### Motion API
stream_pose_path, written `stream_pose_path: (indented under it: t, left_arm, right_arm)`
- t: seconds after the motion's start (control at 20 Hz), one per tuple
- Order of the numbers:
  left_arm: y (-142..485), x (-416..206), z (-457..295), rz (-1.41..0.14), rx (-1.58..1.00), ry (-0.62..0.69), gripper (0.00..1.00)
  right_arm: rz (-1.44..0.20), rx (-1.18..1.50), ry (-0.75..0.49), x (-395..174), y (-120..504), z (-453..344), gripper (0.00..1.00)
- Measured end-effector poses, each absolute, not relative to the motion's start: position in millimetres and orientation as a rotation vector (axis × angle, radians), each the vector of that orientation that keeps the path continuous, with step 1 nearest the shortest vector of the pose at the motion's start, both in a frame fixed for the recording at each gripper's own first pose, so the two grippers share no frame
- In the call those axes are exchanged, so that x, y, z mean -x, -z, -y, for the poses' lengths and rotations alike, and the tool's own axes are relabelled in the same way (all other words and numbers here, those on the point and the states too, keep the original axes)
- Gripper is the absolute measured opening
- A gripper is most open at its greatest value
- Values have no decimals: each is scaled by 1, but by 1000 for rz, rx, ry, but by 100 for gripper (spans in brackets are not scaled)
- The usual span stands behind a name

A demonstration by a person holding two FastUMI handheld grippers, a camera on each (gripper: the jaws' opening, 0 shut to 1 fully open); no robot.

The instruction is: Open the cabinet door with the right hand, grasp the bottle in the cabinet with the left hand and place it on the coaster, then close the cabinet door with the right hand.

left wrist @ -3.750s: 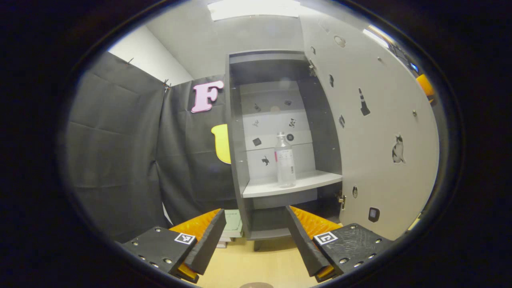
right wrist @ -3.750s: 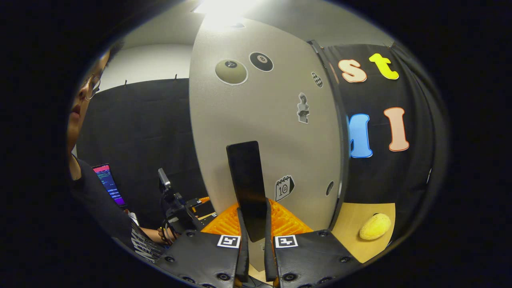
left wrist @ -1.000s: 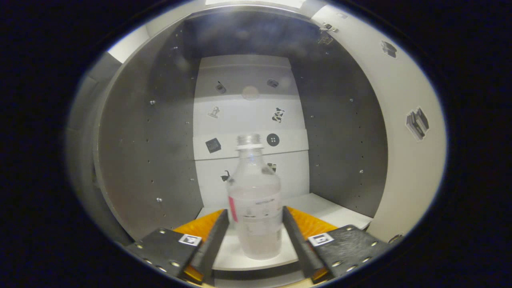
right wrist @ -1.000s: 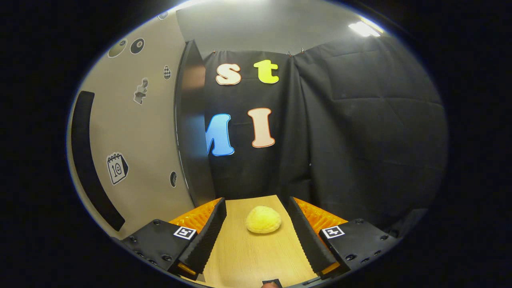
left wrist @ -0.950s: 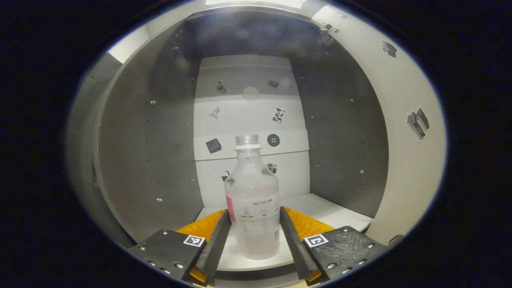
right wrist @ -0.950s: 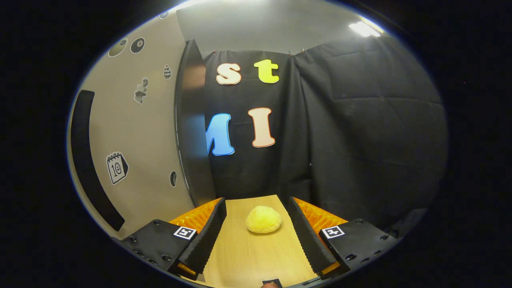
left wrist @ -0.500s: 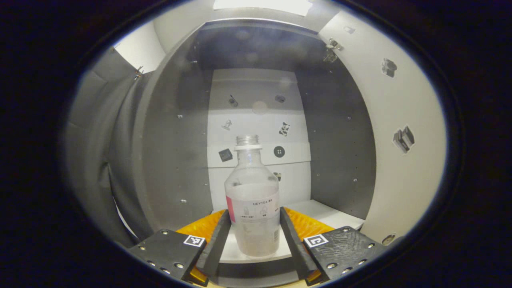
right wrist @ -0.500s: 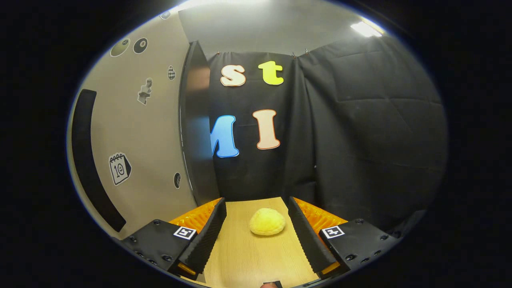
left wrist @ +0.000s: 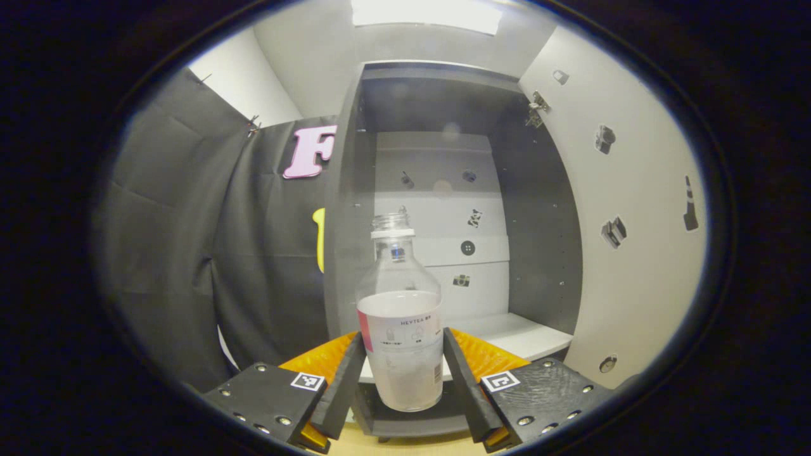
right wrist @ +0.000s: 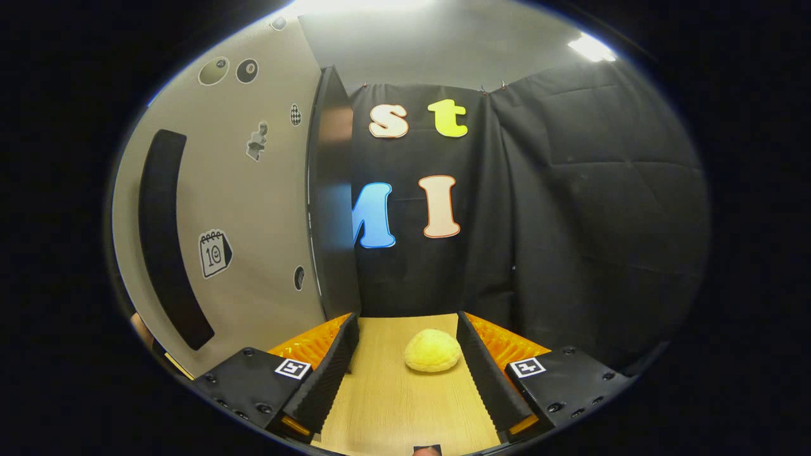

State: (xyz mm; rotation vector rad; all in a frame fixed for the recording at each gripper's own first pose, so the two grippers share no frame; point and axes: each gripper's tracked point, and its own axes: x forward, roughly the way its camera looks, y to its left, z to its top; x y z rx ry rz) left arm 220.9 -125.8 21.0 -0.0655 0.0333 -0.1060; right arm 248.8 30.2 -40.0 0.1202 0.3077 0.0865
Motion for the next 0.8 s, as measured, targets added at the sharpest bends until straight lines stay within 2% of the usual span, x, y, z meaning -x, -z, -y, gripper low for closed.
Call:
stream_pose_path:
  t: [0.6, 0.8]
  left_arm:
    - [41, -114, 76, -84, 100, 13, 72]
    - [80, -84, 65, -122, 123, -16, 72]
  right_arm:
    - [-334, -144, -149, -237, 53, -44, 98]
    - [-347, -135, -157, -233, 58, -47, 98]
